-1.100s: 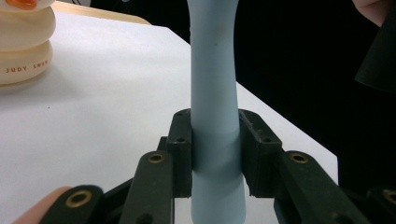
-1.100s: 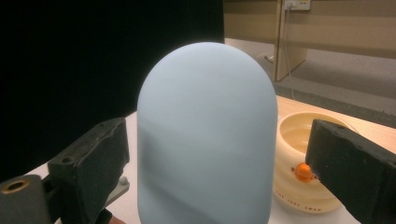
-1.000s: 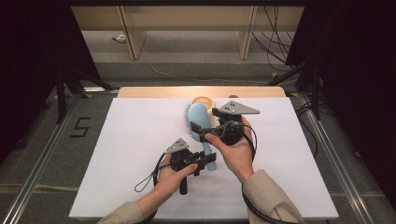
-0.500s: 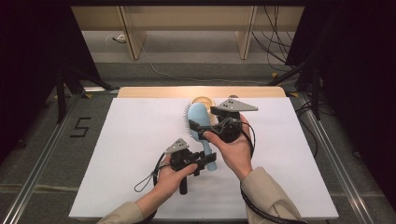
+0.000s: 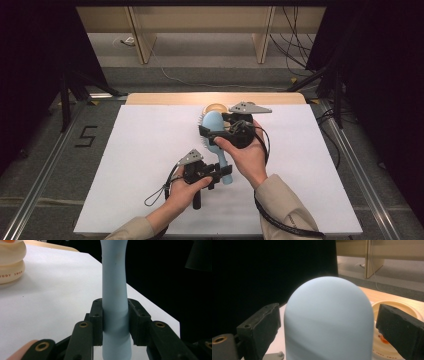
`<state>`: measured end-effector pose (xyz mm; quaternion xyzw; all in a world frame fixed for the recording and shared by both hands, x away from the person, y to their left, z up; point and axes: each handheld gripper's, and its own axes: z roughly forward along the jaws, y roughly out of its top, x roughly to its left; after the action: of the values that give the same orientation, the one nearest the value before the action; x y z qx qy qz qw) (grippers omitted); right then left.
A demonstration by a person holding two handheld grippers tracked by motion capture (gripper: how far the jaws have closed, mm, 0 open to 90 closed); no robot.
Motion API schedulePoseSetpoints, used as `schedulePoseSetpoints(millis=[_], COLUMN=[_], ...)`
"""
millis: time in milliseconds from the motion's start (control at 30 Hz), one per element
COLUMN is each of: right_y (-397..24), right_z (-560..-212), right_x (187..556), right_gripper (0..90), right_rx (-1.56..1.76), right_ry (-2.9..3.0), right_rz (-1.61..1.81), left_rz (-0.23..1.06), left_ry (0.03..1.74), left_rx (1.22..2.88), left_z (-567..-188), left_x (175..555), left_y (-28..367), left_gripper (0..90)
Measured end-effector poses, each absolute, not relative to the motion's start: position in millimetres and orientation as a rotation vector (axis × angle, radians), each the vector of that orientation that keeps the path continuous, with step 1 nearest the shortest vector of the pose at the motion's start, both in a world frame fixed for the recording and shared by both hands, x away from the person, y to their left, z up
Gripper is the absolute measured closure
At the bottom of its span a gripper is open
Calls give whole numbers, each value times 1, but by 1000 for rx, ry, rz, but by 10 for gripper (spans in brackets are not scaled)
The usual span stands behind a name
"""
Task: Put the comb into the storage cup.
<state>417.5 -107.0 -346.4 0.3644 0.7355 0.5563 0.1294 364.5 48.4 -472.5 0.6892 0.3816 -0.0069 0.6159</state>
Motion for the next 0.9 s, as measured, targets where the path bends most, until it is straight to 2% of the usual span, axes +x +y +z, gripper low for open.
schedulePoseSetpoints(millis=[633, 900], right_y=[-97, -98], right_z=[-346, -347], right_x=[425, 426], right_gripper=[88, 156], right_rx=[1090, 1117], right_ry=[2191, 2187], right_rz=[1595, 1602], left_rz=[-7, -8], left_ry=[872, 872], left_rx=[1591, 1590], left_z=[-471, -471], left_x=[364, 364], left_y=[49, 49], left_gripper=[673, 673])
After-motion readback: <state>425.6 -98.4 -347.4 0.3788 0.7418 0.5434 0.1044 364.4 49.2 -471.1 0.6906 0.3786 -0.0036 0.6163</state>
